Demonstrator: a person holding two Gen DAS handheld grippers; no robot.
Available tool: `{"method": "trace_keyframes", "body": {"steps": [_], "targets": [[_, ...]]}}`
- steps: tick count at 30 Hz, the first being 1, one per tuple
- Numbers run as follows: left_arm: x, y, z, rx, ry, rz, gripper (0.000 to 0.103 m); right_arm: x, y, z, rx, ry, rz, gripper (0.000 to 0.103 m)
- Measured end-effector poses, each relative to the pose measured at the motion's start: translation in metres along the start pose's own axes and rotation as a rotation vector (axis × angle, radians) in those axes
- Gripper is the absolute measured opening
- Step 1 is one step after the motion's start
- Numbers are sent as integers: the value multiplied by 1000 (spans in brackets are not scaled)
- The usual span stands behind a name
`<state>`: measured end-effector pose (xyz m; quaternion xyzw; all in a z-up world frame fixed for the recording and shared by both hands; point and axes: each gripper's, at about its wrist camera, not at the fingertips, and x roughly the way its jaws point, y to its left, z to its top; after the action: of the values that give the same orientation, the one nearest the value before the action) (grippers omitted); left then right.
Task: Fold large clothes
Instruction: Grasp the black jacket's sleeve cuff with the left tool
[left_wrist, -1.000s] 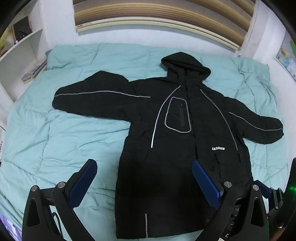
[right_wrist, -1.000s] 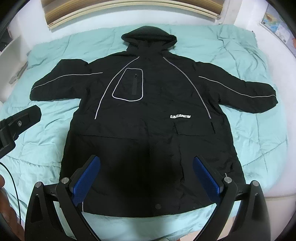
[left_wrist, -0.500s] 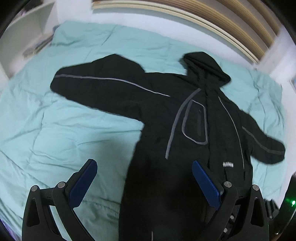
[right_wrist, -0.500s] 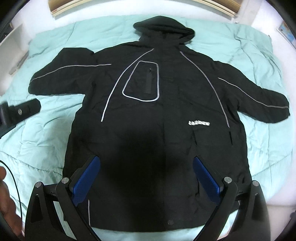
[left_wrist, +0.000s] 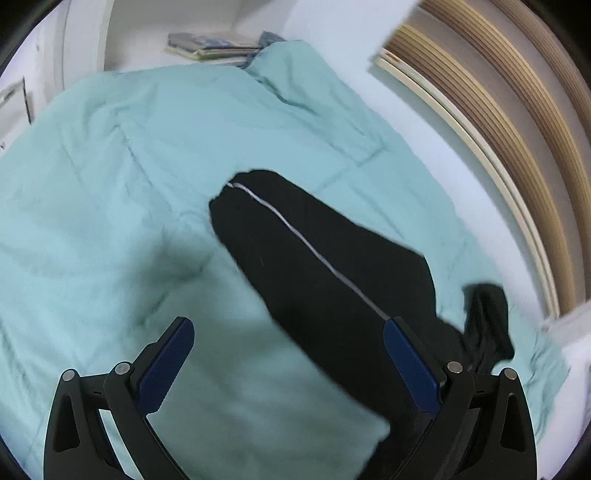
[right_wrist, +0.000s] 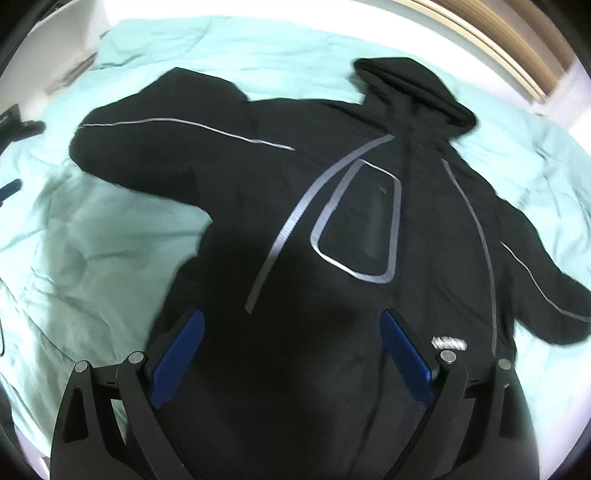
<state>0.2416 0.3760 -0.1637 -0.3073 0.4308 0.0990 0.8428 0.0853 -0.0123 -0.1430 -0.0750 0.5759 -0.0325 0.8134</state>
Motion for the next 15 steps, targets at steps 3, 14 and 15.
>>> {"method": "trace_keyframes", "body": {"steps": [3,14,15], "targets": [[28,17,21,-34,-8,-3,102,13,12,21,-33,-7,7,96],[130,56,66,-114,41,9,102,44,27,57,-93,-20,4,96],[138,57,68,-121,51,15,102,46,28,57,-97,-15,0,96]]}}
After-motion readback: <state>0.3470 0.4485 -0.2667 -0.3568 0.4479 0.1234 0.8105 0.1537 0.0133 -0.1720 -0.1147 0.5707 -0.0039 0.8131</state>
